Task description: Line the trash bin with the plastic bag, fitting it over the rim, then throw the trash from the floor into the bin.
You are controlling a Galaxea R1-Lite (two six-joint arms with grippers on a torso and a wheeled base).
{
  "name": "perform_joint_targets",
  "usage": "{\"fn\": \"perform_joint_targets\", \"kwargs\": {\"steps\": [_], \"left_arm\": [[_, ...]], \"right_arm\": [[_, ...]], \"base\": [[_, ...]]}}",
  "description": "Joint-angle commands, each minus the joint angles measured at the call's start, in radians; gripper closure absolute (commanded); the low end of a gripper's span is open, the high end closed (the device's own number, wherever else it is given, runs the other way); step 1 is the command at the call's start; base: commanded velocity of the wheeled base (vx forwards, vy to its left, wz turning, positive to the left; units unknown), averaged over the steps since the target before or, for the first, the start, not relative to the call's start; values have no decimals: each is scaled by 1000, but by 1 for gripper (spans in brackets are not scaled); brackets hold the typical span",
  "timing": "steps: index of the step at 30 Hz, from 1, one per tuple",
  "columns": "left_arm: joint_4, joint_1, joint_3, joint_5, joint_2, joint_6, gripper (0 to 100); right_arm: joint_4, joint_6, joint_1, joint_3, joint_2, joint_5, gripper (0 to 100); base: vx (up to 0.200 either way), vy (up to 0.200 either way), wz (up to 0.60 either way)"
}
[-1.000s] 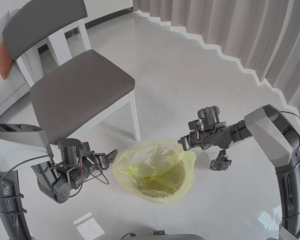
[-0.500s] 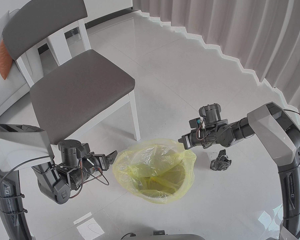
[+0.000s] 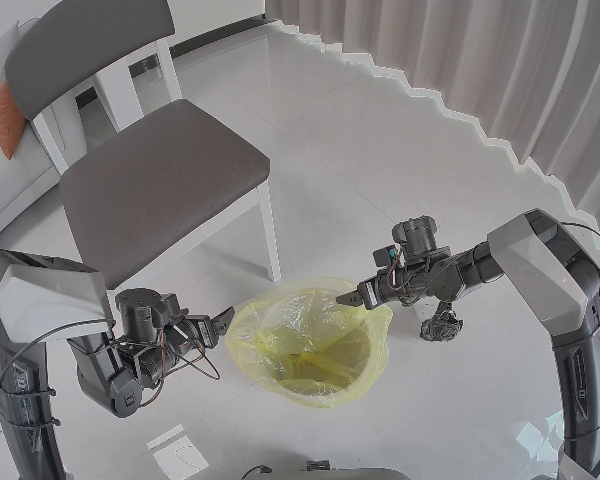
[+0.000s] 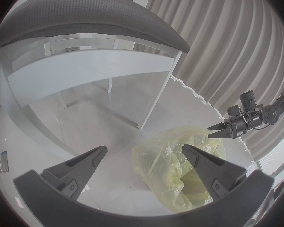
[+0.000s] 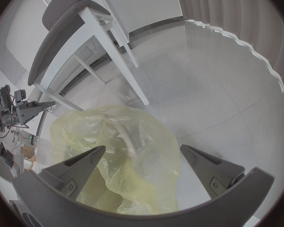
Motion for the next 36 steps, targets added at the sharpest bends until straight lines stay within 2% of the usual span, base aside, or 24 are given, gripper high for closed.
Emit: {"fn": "perform_joint_targets", "kwargs": {"steps": [1, 7, 8, 24, 31, 36], "left_arm": [[-9, -2, 3, -1, 16, 0, 0], [-11, -2, 4, -4, 23, 0, 0], [-11, 0, 4, -4, 25, 0, 0], [-11, 0, 6, -1, 26, 0, 0], [-11, 0, 3, 1, 37, 0, 0], [-12, 2, 1, 1, 52, -3, 0]], "right_arm": [[-2, 0, 7, -3, 28, 1, 0], [-10, -5, 7, -6, 35, 1, 0], [-11, -3, 7, -6, 33, 1, 100], [-2, -5, 6, -12, 13, 1, 100], [30, -1, 3, -127, 55, 1, 100], [133, -1, 3, -262, 110, 1, 100]], "base": [[0, 0, 0], [0, 0, 0], [0, 0, 0], [0, 0, 0], [0, 0, 0], [0, 0, 0]]}}
